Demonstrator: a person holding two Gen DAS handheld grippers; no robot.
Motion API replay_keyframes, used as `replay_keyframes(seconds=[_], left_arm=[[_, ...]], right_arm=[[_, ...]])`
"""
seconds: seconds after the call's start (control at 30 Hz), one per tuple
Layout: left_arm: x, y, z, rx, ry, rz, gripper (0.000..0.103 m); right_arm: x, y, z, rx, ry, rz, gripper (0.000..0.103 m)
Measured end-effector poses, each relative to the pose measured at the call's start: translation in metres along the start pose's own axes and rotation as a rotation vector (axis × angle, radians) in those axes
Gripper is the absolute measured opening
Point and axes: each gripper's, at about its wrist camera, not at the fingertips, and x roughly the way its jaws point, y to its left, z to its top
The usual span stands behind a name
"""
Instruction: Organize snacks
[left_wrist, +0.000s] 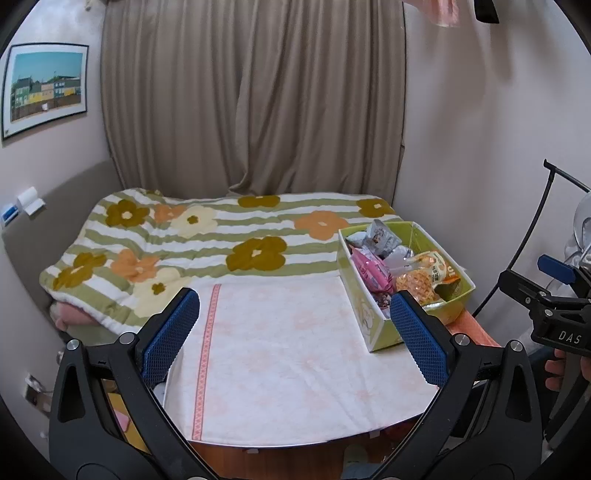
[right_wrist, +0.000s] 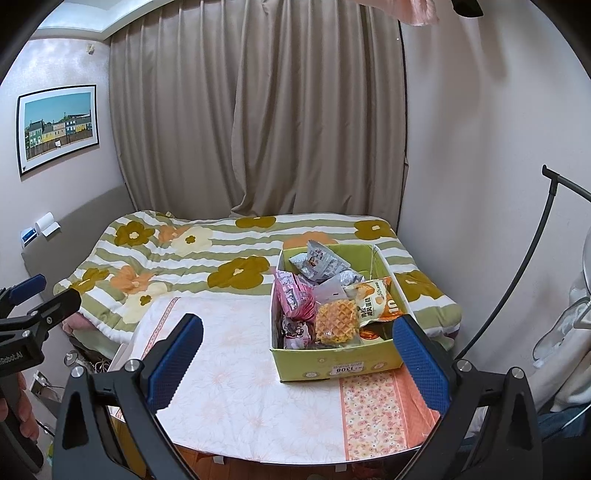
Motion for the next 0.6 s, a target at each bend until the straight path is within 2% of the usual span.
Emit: replay_keyframes(seconds=[0.6], left_arm=[[-0.0038,-0.0016,-0.0035,0.0,-0.008,0.036,0.103]], right_arm=[[-0.0006,0.0029,-0.0027,-0.001,0.001,0.0,0.102]])
